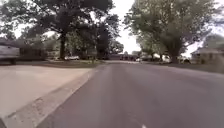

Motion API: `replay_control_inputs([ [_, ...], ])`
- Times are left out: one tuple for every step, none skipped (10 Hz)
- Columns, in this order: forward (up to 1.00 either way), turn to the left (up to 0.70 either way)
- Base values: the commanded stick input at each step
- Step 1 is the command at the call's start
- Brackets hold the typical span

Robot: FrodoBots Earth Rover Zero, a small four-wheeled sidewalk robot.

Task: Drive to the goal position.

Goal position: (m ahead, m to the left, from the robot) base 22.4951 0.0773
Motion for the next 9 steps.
replay_control_inputs([
  [1.0, 0.0],
  [1.0, 0.0],
  [1.0, 0.0],
  [1.0, 0.0],
  [1.0, 0.0],
  [1.0, 0.0],
  [1.0, 0.0],
  [1.0, 0.0],
  [1.0, 0.0],
])
